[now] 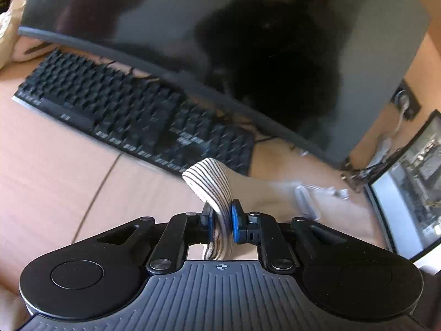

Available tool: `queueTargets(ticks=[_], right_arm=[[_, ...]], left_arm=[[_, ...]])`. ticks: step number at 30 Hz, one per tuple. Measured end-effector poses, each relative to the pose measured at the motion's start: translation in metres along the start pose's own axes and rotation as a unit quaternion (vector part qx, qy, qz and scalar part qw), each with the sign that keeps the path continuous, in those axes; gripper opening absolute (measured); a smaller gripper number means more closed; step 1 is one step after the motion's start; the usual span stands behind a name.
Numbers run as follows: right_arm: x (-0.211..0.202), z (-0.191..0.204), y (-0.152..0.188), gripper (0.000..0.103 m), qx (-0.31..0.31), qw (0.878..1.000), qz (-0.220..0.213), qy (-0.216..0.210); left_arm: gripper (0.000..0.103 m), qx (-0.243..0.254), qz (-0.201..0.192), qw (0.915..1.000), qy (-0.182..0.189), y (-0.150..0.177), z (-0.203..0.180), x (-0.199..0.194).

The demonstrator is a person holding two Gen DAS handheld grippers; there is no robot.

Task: Fold clothes

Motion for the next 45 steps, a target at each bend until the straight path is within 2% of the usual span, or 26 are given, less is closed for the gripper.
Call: queueTargets(ticks=[1,2,3,5,6,7,8,11,13,16,19,23,27,30,32,33,35,36,37,39,41,42,45], right_arm=[[-0.001,-0.005,-0.001,0.017,0.000,1.000,0.000,0.011],[-0.005,-0.018,-0.001,0.012,0.021,1.000,0.002,0.018],[-0.011,-0.033,0.000,0.009,0.045,0.999,0.004,0.025],[-0.032,-0.072,0.005,0.009,0.104,0.993,0.000,0.049],[-0.047,-0.096,0.012,0.009,0.141,0.988,0.000,0.061],[-0.062,-0.121,0.019,0.009,0.180,0.981,-0.001,0.072],[-0.078,-0.146,0.026,0.008,0.219,0.972,-0.002,0.084],[-0.122,-0.211,0.056,0.008,0.302,0.946,-0.010,0.117],[-0.148,-0.249,0.081,0.008,0.342,0.929,-0.015,0.143],[-0.177,-0.290,0.120,0.008,0.378,0.910,-0.015,0.170],[-0.192,-0.309,0.153,0.008,0.396,0.899,-0.014,0.186],[-0.196,-0.308,0.193,0.008,0.416,0.887,0.006,0.198],[-0.194,-0.295,0.235,0.008,0.439,0.876,0.038,0.198],[-0.185,-0.284,0.268,0.010,0.468,0.859,0.075,0.194],[-0.178,-0.283,0.286,0.014,0.482,0.850,0.097,0.190],[-0.181,-0.282,0.286,0.015,0.476,0.853,0.100,0.190],[-0.191,-0.280,0.283,0.029,0.458,0.862,0.103,0.190],[-0.199,-0.282,0.279,0.048,0.445,0.867,0.106,0.199],[-0.208,-0.285,0.272,0.060,0.430,0.872,0.104,0.209],[-0.225,-0.292,0.255,0.067,0.408,0.883,0.090,0.212],[-0.240,-0.295,0.241,0.085,0.398,0.891,0.075,0.206],[-0.245,-0.296,0.233,0.102,0.397,0.894,0.064,0.199],[-0.251,-0.293,0.212,0.103,0.411,0.896,0.021,0.168]], left_arm=[[0.014,0.007,-0.007,0.9999,0.004,-0.004,-0.007,-0.002],[0.015,0.015,-0.019,0.9997,0.011,-0.009,-0.016,-0.005],[0.020,0.019,-0.032,0.9992,0.017,-0.014,-0.023,-0.009],[0.044,0.024,-0.059,0.9976,0.027,-0.023,-0.035,-0.015],[0.060,0.028,-0.072,0.9966,0.029,-0.027,-0.041,-0.017],[0.068,0.033,-0.084,0.9954,0.031,-0.030,-0.047,-0.019],[0.070,0.039,-0.091,0.9946,0.032,-0.031,-0.053,-0.018],[0.073,0.043,-0.074,0.9958,0.031,-0.020,-0.073,0.000],[0.075,0.047,-0.050,0.9971,0.033,-0.004,-0.088,0.016],[0.078,0.064,-0.010,0.9973,0.033,0.026,-0.111,0.041],[0.082,0.087,0.026,0.9955,0.027,0.058,-0.132,0.062],[0.087,0.116,0.055,0.9917,0.009,0.086,-0.144,0.080],[0.091,0.131,0.071,0.9888,-0.010,0.099,-0.147,0.093],[0.092,0.143,0.078,0.9864,-0.023,0.101,-0.147,0.100],[0.092,0.150,0.081,0.9850,-0.027,0.101,-0.148,0.102],[0.092,0.156,0.079,0.9843,-0.023,0.099,-0.151,0.101],[0.092,0.169,0.071,0.9830,-0.011,0.094,-0.160,0.099],[0.092,0.176,0.065,0.9822,-0.002,0.091,-0.165,0.098],[0.092,0.183,0.059,0.9812,0.008,0.088,-0.172,0.097],[0.092,0.198,0.047,0.9785,0.032,0.081,-0.187,0.098],[0.092,0.211,0.037,0.9752,0.058,0.077,-0.202,0.101],[0.093,0.216,0.034,0.9733,0.069,0.076,-0.209,0.104],[0.095,0.229,0.034,0.9681,0.095,0.078,-0.226,0.124]])
Point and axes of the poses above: each gripper's, at about its wrist camera, not at the fingertips, and x roughly the way its jaws point, z to its left, y to its underside, the point moved 9 cm from there along x, roughly the way its jaws point, and after that the axes turned 2 degrees about -z, right-handed, at the moved point
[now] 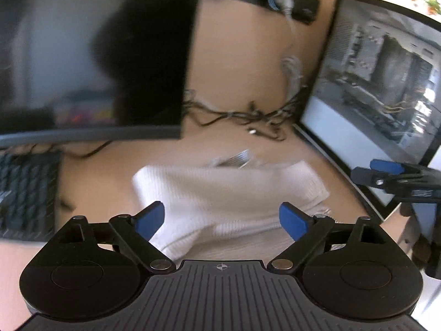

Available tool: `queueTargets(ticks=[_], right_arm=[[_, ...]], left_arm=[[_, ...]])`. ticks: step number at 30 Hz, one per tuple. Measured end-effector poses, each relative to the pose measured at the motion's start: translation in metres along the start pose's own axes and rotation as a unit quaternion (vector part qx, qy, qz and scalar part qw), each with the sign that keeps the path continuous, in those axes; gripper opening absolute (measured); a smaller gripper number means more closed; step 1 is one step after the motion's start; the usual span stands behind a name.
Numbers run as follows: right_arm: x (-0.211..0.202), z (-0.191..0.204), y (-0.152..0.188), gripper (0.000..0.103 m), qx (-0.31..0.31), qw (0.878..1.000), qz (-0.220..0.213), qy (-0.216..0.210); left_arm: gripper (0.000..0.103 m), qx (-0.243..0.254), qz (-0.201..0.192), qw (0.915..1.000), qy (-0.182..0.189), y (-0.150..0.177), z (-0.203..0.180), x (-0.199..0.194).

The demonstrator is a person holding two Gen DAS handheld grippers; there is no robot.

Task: Fold clothes

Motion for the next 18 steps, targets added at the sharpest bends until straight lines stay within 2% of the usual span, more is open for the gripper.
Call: queueTargets(ticks=[2,4,7,10,12,15,18], right_arm=[[0.001,0.011,-0.008,0.103,0.022,0.999,-0.015,-0.033],[0.014,0.017,-0.008,0.103,0.056,0.996,-0.024,-0.057],[0.057,0.013,0.015,0.103,0.106,0.992,0.018,-0.059],[0.096,-0.007,0.056,0.103,0.149,0.984,0.091,-0.022],[0.095,-0.007,0.059,0.103,0.147,0.986,0.072,-0.033],[0.094,-0.004,0.058,0.103,0.142,0.986,0.084,-0.037],[0.095,0.001,0.063,0.103,0.109,0.990,0.086,-0.037]], left_arm=[[0.095,0.000,0.012,0.9998,0.015,0.001,-0.001,0.025],[0.095,-0.011,0.044,0.9989,0.012,0.009,0.007,0.052],[0.095,-0.031,0.085,0.9959,-0.008,0.025,0.026,0.081],[0.095,-0.018,0.085,0.9962,-0.001,0.028,0.028,0.080],[0.095,-0.020,0.083,0.9963,-0.004,0.029,0.030,0.074],[0.095,-0.031,0.078,0.9964,-0.011,0.031,0.034,0.062],[0.098,-0.062,0.065,0.9959,-0.015,0.035,0.038,0.046]])
Point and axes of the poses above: each gripper's, at about its wrist camera, not at the fingertips, and x roughly the way its jaws point, z to its left, y to its underside, the point moved 9 cm from there along x, roughly the way its jaws point, and after that the axes turned 2 degrees about -z, right-handed, at the moved point
